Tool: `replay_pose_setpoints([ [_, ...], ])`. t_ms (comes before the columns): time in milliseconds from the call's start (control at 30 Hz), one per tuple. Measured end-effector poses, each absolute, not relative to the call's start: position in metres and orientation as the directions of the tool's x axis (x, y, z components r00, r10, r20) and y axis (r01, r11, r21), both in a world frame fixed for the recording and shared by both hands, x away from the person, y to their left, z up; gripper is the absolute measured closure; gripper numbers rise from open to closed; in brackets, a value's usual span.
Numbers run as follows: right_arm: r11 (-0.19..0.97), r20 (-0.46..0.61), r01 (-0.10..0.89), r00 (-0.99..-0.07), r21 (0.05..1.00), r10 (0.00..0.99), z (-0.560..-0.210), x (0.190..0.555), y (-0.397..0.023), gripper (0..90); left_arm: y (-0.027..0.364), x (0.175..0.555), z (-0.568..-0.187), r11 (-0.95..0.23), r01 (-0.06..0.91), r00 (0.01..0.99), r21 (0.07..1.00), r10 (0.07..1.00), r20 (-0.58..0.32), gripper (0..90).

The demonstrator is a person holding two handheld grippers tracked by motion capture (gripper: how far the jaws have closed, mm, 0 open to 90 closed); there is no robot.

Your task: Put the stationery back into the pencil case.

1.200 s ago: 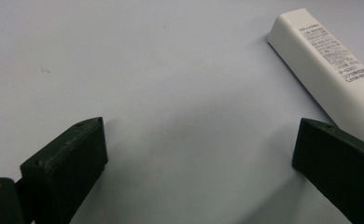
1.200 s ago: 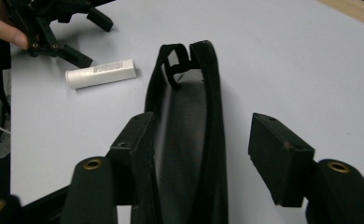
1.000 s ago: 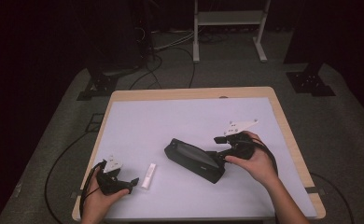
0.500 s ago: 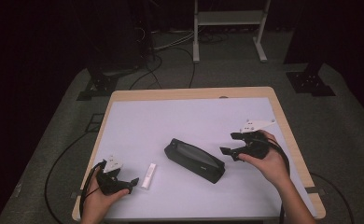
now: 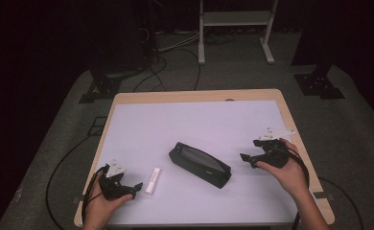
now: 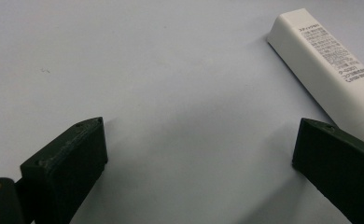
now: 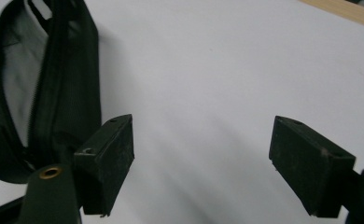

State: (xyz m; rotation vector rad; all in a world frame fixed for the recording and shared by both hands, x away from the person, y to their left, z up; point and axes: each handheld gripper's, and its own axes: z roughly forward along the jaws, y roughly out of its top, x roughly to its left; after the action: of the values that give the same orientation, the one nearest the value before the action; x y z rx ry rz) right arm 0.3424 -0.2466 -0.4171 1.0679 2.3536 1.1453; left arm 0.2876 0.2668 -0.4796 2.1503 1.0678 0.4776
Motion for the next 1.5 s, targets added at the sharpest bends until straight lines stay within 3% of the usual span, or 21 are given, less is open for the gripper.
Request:
replay_pose_setpoints([
  [400, 0.395, 0.01, 0.54, -0.599, 0.743, 0.801, -0.439, 0.343, -0.271, 21.9, 0.267, 0.288, -0.479, -0.432, 0.554, 0.596, 0.712, 0.803, 0.023, 2.2],
  [767, 0.401, -0.019, 0.637, -0.518, 0.658, 0.855, -0.471, 0.354, -0.284, 20.7, 0.267, 0.288, -0.479, -0.431, 0.555, 0.595, 0.711, 0.803, 0.022, 2.2],
  [1333, 0.315, 0.006, 0.595, -0.475, 0.739, 0.88, -0.484, 0.348, -0.286, 16.3, 0.268, 0.288, -0.478, -0.43, 0.558, 0.596, 0.71, 0.803, 0.017, 2.6],
  [1500, 0.312, 0.01, 0.596, -0.474, 0.74, 0.881, -0.484, 0.349, -0.287, 16.3, 0.271, 0.288, -0.476, -0.41, 0.567, 0.587, 0.715, 0.81, -0.001, 8.2],
])
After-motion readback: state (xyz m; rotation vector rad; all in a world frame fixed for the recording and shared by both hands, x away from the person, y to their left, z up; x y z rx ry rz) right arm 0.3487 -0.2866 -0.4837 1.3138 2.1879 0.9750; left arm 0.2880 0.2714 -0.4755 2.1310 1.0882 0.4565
